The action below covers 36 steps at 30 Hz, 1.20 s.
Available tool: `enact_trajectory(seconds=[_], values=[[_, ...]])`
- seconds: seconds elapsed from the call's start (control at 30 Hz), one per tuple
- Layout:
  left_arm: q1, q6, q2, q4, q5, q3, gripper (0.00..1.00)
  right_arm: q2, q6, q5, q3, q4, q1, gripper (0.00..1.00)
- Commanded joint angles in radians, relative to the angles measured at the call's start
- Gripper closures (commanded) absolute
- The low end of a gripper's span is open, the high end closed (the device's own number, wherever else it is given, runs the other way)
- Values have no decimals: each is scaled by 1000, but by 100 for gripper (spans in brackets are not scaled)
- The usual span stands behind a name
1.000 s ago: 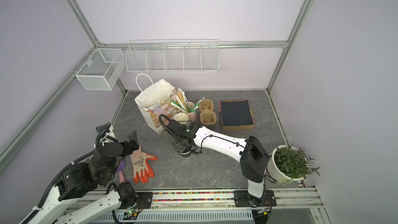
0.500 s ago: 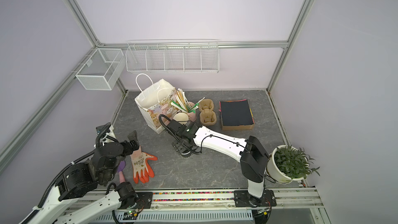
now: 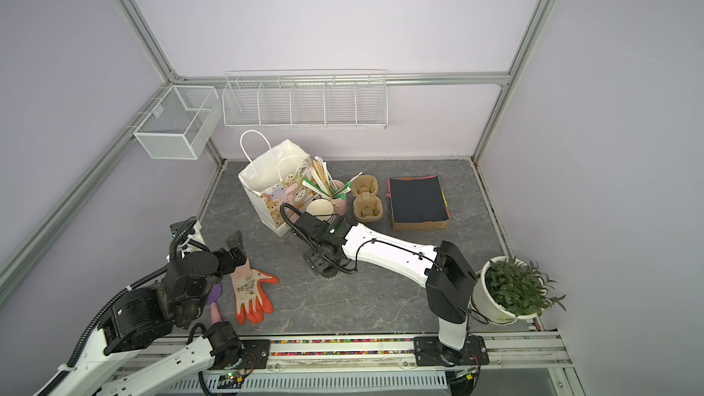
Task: Pack a coffee takeout order
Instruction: Close the lid on the coffee cup.
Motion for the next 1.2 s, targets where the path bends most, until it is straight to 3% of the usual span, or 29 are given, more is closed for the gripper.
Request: enact_trajectory(seconds=[0.0,0.17,1.17], values=[[3,-3,4,-40,-6,-10,0,-34,6,8,11,-1,6,21],[3,-3,5,-40,-5,-10,0,-30,-9,46,4,20,6,21],[4,-1,1,-39,6,-12,0,75,21,-4,20,-27,9,19]])
